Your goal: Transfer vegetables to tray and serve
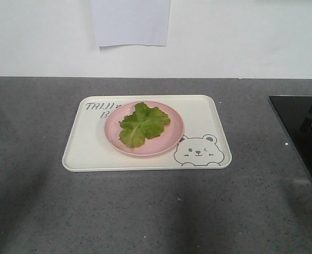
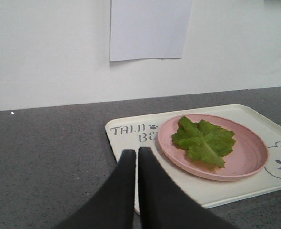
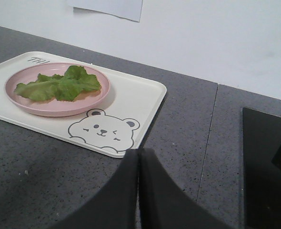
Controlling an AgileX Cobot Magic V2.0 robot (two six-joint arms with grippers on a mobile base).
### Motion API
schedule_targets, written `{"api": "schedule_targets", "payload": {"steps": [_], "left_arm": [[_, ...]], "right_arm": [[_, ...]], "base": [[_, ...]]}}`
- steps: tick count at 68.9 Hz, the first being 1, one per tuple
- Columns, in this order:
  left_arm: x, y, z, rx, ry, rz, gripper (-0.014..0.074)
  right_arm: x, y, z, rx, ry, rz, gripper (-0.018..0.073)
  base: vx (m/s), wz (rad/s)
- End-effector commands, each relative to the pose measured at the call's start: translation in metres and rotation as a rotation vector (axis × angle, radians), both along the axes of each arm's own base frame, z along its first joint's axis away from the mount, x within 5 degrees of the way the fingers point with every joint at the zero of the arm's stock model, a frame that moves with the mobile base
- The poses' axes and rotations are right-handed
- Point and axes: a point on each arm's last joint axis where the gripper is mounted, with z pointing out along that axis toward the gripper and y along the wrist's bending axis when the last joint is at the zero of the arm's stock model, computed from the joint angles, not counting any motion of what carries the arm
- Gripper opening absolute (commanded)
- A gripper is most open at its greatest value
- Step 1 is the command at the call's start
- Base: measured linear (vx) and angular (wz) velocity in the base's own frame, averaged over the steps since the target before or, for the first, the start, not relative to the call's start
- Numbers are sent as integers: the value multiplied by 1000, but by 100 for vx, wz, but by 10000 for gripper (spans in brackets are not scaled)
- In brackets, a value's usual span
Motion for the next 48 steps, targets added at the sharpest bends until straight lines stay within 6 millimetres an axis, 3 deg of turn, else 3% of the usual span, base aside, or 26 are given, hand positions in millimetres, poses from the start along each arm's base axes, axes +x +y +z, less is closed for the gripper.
{"api": "schedule_targets", "payload": {"steps": [1, 17, 26, 48], "left_arm": [[-9, 6, 1, -12, -153, 30, -8], [-35, 21, -47, -20, -237, 139, -8], [-46, 27, -63, -26, -268, 206, -8], [-61, 32, -75, -31, -253, 283, -8]], "right_arm": [[2, -1, 15, 13, -86, -17, -8], [2, -1, 15, 13, -86, -17, -8], [2, -1, 15, 13, -86, -17, -8], [2, -1, 15, 13, -87, -17, -8]], "base": [[0, 0], [0, 0], [0, 0], [0, 0]]}}
